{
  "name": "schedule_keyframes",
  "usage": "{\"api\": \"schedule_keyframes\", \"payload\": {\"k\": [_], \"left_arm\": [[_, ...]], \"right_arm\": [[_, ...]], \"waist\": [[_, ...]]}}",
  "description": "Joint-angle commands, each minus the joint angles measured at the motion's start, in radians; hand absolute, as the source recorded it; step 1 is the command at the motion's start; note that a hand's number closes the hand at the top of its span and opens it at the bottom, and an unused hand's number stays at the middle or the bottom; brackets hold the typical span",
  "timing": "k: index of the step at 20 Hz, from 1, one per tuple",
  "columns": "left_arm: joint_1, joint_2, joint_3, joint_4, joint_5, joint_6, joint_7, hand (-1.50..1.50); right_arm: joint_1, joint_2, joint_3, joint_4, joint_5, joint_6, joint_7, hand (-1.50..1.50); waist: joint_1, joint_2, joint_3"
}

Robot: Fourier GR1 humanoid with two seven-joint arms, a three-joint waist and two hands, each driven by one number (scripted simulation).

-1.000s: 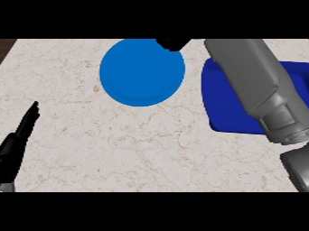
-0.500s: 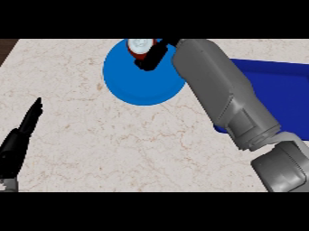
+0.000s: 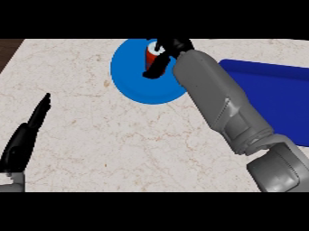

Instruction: Pick the can from the tray and place it in the plate

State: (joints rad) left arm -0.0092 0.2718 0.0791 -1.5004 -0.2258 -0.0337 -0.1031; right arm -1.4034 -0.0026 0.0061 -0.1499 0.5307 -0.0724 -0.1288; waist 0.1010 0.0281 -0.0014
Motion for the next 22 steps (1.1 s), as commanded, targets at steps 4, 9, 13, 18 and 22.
{"api": "schedule_keyframes", "payload": {"k": [4,9,13,18,22], "left_arm": [[-0.018,-0.015,-0.01,-0.016,-0.02,0.02,0.017,0.0],[0.02,-0.036,-0.006,0.027,-0.027,0.043,-0.038,0.0],[0.014,-0.008,0.015,0.004,-0.006,0.014,-0.008,0.0],[0.016,-0.015,0.022,0.007,-0.011,0.027,-0.007,0.0],[0.049,-0.022,0.018,0.011,-0.01,0.023,-0.044,0.0]], "right_arm": [[0.03,0.003,-0.05,-0.011,-0.095,-0.089,-0.052,-1.5],[0.042,0.003,-0.167,-0.057,-0.197,-0.179,-0.1,-1.5],[0.058,-0.061,-0.236,-0.054,-0.252,-0.207,-0.11,-1.5],[0.094,-0.16,-0.344,-0.081,-0.367,-0.034,-0.182,-1.5],[0.184,-0.229,-0.374,-0.066,-0.39,0.043,-0.308,-1.5]], "waist": [[0.012,0.003,0.002],[-0.029,0.0,0.001],[-0.029,0.003,0.002],[-0.05,-0.004,0.003],[-0.038,0.003,0.003]]}}
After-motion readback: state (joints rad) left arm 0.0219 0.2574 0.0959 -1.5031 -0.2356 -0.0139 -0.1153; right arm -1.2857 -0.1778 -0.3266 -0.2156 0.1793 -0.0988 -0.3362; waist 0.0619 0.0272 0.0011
